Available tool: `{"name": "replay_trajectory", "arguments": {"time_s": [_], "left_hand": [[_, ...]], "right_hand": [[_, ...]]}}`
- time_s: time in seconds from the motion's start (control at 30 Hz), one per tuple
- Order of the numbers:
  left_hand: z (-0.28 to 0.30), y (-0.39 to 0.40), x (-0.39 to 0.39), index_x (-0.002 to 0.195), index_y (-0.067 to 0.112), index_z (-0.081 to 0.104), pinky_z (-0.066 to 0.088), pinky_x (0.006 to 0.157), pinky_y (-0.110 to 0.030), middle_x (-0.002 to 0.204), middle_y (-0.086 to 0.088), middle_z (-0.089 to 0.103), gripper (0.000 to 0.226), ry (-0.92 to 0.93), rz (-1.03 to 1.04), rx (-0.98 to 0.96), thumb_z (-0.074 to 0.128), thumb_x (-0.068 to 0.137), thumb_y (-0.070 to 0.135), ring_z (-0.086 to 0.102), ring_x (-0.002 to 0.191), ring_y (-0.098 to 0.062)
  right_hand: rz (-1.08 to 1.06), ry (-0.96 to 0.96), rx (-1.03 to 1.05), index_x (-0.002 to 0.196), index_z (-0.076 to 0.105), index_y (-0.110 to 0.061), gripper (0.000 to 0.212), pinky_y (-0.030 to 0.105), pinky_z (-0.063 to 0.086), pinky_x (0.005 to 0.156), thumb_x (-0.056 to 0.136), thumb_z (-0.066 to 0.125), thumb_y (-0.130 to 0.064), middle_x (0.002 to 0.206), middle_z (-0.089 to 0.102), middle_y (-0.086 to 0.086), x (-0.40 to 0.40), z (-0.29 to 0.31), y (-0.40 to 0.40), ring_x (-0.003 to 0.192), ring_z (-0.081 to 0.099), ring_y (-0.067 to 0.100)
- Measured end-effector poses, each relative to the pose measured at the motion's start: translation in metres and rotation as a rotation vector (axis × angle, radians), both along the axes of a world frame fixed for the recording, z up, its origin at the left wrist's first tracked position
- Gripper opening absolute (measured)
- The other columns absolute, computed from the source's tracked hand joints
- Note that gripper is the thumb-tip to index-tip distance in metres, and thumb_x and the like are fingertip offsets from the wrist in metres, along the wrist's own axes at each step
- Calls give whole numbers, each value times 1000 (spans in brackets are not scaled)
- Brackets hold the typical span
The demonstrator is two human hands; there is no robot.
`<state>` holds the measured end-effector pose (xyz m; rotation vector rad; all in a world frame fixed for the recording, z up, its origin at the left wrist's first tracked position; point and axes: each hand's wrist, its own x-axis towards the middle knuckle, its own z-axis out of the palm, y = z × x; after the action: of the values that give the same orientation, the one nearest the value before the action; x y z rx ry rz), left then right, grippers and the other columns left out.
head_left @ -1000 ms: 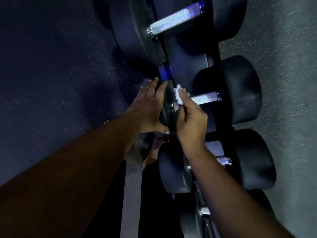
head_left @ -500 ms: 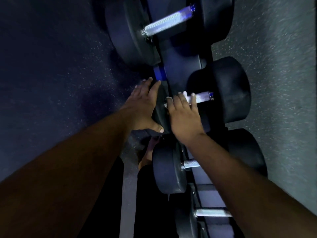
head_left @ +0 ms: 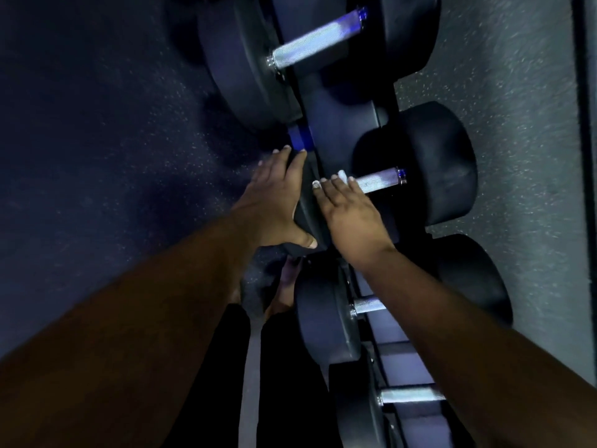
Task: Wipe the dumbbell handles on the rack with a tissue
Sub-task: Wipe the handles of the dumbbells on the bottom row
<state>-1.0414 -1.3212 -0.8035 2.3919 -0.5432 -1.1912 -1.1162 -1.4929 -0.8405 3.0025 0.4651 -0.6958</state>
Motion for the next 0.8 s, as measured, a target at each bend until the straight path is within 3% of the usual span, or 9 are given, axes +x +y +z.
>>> {"name": "replay_trajectory", "arguments": {"time_s": [0.1,0.17,0.23,0.3,0.37,0.47,0.57,0.67,0.8], "left_hand": [[-2,0,0,160,17,-10,-6,123,-41,168,-12,-12,158,-11,-16,-13,93,49,62,-10,155,-30],[-3,1,0,160,18,-11,-5,125,-42,168,-12,-14,159,-13,-13,-18,92,48,64,-11,155,-29],[-5,2,0,160,18,-12,-6,124,-43,168,-12,-15,159,-9,-14,-35,92,49,64,-12,155,-29],[-6,4,0,160,17,-11,-6,124,-42,168,-13,-15,157,-13,-20,-43,91,50,64,-12,155,-30],[-7,5,0,161,16,-10,-6,125,-42,168,-14,-13,156,-27,-28,-53,90,51,65,-11,155,-31],[-8,4,0,161,14,-8,-8,123,-39,168,-14,-12,155,-48,-32,-76,89,51,65,-10,155,-30],[-10,4,-2,160,14,-9,-8,122,-38,168,-14,-12,154,-64,-28,-72,90,52,64,-11,155,-29],[-12,5,-3,160,15,-10,-8,123,-39,168,-13,-12,155,-64,-26,-75,91,52,64,-12,155,-28],[-14,6,-3,160,18,-10,-8,123,-38,168,-11,-11,156,-68,-10,-86,90,51,65,-11,155,-27]], "right_hand": [[49,-84,140,136,59,-3,53,47,39,113,85,41,-6,137,61,16,-7,0,-16,131,54,31],[-88,-96,270,139,57,-7,54,42,38,115,85,56,2,141,58,13,-27,6,-25,134,52,26],[-493,-156,458,136,60,-11,47,32,41,112,91,57,2,137,62,7,-55,14,-17,129,56,18],[-1098,-333,662,126,69,-12,30,24,47,102,98,56,-10,123,71,1,-64,13,-2,114,65,10],[-1611,-475,931,101,75,-13,21,32,50,87,99,56,-21,94,74,-1,-43,4,7,88,65,9],[-1990,-564,1298,74,64,-15,19,37,43,76,90,53,-16,71,60,3,4,-12,15,73,52,19],[-2001,-433,1215,96,69,-13,19,48,57,82,86,53,-10,86,73,6,14,-23,43,82,68,24],[-1920,-171,1164,92,69,-11,20,51,58,83,76,59,-16,87,75,10,3,-10,63,83,71,28],[-2131,-485,1607,88,60,-9,4,39,44,79,87,64,-9,78,58,11,23,-6,22,74,55,23]]}}
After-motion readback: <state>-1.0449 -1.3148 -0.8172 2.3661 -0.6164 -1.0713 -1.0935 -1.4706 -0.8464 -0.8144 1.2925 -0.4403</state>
